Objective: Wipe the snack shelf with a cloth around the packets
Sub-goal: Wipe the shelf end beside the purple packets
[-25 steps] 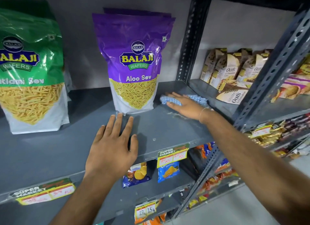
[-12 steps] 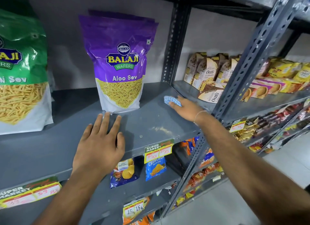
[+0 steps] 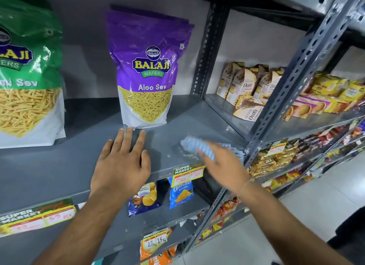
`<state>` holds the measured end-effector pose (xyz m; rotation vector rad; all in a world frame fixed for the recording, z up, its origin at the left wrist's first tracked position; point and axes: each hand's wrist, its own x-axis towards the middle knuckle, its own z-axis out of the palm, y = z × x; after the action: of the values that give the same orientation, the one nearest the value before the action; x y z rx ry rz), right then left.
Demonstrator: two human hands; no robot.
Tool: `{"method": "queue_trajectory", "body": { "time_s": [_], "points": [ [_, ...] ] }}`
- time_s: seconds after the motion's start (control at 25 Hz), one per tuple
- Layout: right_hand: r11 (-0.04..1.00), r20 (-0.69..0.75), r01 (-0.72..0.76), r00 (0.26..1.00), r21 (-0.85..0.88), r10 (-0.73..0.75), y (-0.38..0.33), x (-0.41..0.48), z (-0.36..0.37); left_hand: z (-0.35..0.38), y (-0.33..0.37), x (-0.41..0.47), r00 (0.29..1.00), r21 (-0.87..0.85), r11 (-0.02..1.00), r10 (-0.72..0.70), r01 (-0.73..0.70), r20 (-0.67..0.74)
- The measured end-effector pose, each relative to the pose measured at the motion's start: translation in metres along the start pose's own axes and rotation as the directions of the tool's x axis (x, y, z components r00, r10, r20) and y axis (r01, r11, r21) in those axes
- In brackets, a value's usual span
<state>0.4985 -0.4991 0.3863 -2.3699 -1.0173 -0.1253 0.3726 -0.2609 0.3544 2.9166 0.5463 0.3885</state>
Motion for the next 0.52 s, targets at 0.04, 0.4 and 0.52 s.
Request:
{"method": "queue_trajectory", "body": {
  "time_s": [0.04, 0.4, 0.52],
  "points": [
    [0.997, -0.115, -0.074, 0.991, -0.011, 0.072, 0.007, 0.014, -0.006, 0.000, 0.000, 0.001, 1.000, -0.004, 1.000, 0.002, -0.002, 0.004],
    [0.998, 0.139, -0.069, 0.988, 0.013, 0.067, 0.013, 0.081, 0.022, -0.001, 0.000, 0.002, 1.000, -0.040, 0.999, -0.022, 0.022, 0.020],
    [0.988, 0.289, 0.129, 0.946, 0.087, -0.149, -0.023, 0.020, 0.022, -0.002, 0.000, 0.002, 0.999, -0.090, 0.995, -0.034, 0.036, 0.030]
  ]
}}
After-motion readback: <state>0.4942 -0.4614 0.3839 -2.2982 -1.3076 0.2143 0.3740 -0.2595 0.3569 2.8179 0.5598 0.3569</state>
